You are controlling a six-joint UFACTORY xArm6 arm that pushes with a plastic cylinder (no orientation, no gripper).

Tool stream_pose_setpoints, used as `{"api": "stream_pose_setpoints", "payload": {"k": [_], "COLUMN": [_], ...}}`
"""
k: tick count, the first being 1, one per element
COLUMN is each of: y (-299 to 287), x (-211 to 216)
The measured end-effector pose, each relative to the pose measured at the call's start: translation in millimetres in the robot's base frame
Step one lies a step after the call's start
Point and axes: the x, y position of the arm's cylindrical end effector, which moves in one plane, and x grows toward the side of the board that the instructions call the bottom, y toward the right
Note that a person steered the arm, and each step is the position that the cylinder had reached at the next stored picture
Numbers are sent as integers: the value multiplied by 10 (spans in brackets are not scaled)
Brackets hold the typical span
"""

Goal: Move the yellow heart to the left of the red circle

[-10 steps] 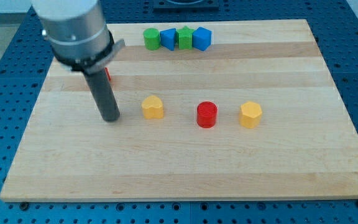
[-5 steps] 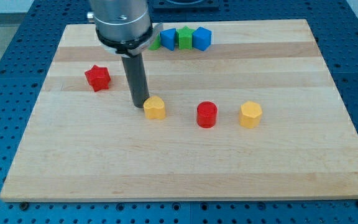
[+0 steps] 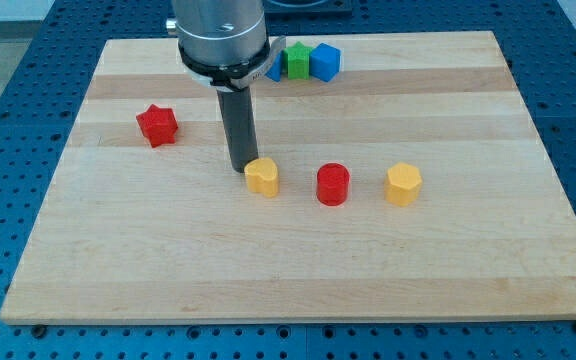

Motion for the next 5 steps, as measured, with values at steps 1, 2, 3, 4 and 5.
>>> {"api": "stream_pose_setpoints", "payload": {"k": [1,2,3,4,5], "y": [36,48,50,53,-36], "x": [59,102,102,-178,-704]}}
